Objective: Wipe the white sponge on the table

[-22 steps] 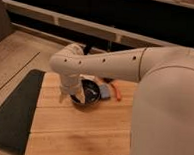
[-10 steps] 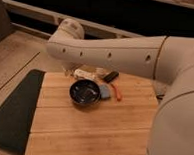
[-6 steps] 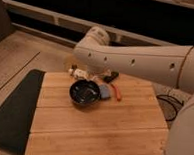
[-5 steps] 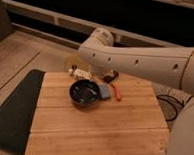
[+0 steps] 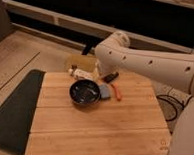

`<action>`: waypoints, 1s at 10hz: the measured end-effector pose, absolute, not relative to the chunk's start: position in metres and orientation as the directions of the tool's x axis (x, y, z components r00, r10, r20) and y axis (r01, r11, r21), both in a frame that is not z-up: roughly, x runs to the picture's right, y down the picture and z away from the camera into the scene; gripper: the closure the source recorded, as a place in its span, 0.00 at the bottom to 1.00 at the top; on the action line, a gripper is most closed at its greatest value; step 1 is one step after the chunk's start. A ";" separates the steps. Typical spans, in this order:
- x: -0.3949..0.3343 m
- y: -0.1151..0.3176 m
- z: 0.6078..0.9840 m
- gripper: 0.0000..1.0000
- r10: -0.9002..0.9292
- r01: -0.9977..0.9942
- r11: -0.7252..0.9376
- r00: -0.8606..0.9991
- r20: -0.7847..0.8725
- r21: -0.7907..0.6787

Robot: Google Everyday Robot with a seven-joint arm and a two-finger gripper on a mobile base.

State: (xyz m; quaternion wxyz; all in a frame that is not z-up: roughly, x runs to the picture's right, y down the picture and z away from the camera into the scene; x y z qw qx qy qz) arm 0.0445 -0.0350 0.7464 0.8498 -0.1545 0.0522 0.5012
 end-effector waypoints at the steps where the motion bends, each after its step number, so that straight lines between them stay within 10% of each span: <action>1: 0.044 -0.036 0.748 0.35 0.831 -0.859 0.461 0.506 -0.230 -0.225; 10: 0.110 0.010 0.843 0.35 0.843 -0.903 0.364 0.423 -0.332 -0.227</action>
